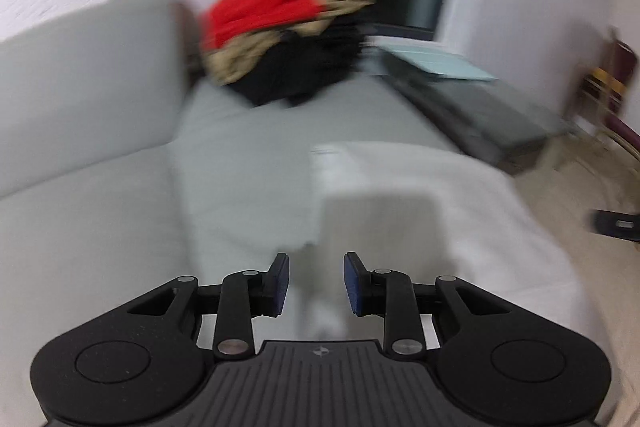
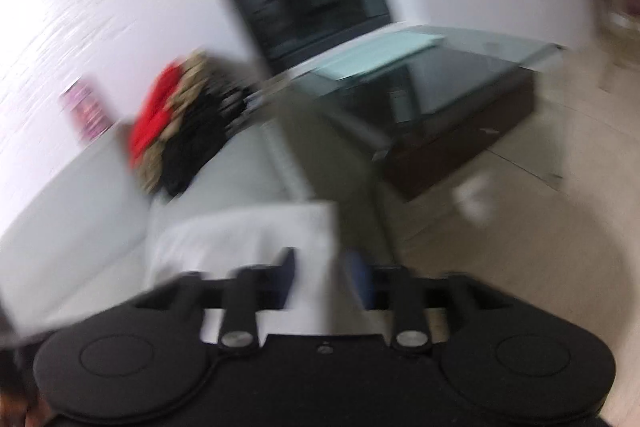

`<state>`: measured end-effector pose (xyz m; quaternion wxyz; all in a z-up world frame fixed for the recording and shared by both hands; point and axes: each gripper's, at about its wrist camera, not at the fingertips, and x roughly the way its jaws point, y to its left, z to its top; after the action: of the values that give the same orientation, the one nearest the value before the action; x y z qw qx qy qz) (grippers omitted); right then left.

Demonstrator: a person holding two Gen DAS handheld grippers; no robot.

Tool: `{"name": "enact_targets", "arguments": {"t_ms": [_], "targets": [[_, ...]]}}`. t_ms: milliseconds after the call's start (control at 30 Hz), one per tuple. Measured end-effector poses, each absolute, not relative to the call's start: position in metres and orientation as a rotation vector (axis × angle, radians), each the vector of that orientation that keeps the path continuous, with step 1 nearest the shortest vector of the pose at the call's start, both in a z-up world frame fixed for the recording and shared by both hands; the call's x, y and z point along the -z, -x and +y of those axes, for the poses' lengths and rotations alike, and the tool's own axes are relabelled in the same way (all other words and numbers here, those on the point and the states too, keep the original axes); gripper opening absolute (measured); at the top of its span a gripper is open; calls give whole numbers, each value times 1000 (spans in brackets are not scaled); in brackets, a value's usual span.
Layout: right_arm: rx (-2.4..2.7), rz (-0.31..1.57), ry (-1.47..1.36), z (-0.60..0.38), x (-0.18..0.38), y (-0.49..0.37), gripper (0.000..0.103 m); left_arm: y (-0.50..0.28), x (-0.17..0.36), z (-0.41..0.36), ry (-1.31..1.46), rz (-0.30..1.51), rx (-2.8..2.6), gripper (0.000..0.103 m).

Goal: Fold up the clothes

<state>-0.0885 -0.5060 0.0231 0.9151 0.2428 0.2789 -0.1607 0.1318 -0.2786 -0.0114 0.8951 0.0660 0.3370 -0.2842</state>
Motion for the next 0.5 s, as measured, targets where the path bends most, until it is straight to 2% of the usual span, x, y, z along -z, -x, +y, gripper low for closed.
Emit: {"name": "enact_targets", "arguments": {"t_ms": [100,200,300,333,400,500], "targets": [[245,649,-403,-476,-20,72,6,-117,18,-318,-240,725,659,55],[276,791,-297,-454,-1,67,8,-111,36,-327,-399,820,564,55],[327,824,-266,-440,-3,109,8,-95,32,-299,-499,869,514,55],[347,836,-265,-436,-5,123,10,-89,30,-290,-510,867,488,49],[354,822,-280,-427,-14,139,13,-75,23,-280,-481,849,488,46],[318,807,-313,-414,-16,140,17,-55,14,-290,-409,812,598,55]]}}
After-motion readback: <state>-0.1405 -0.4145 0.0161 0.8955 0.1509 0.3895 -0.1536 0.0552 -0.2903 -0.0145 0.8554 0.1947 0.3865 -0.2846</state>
